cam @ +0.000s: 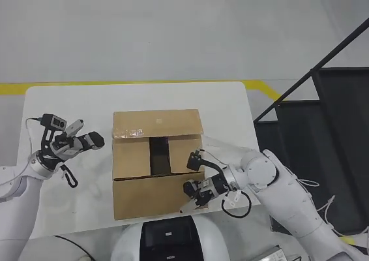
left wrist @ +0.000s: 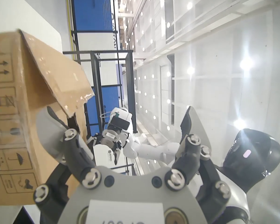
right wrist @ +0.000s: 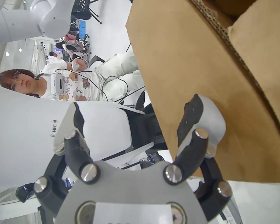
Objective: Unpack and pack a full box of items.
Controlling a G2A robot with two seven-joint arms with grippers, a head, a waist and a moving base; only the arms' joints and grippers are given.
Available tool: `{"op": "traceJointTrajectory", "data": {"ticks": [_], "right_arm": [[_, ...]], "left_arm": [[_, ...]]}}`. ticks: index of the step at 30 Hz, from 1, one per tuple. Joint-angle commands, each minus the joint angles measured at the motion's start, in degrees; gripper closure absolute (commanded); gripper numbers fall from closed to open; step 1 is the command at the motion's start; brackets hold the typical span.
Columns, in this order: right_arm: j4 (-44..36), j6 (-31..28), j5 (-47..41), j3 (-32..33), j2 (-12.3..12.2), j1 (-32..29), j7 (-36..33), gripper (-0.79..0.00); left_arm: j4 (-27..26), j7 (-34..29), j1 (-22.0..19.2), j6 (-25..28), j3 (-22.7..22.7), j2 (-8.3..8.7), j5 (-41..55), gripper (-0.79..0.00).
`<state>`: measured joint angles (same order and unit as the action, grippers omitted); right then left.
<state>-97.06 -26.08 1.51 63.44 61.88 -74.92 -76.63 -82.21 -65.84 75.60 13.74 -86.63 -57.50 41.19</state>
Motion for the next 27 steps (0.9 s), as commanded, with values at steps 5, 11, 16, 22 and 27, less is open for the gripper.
{"op": "traceJointTrajectory", "data": {"ticks": [5,11,16,22,27], "right_arm": [[0.47,1.24,3.57,-1.61,-0.10,-0.11,3.52,-0.785],[-1.76,1.38,5.77,-1.56,-0.71,-1.93,4.91,-0.785],[-3.63,0.49,5.80,-0.44,-1.37,-3.52,5.67,-0.785],[-5.16,-0.24,5.39,0.63,-2.15,-4.95,5.33,-0.785],[-5.55,-0.47,4.82,0.18,-2.51,-4.99,4.77,-0.785]], "left_arm": [[-0.23,-7.55,0.74,-2.55,-0.78,0.61,-0.72,-0.785],[0.25,-4.90,-0.31,-2.86,0.77,0.45,-2.80,-0.785],[1.59,-0.60,-3.47,-1.62,4.64,-0.44,-2.98,-0.785],[6.30,5.03,-8.47,-1.53,9.17,-1.43,-6.92,-0.785],[9.14,3.36,-11.65,-1.22,11.71,-2.24,-4.12,-0.785]]}}
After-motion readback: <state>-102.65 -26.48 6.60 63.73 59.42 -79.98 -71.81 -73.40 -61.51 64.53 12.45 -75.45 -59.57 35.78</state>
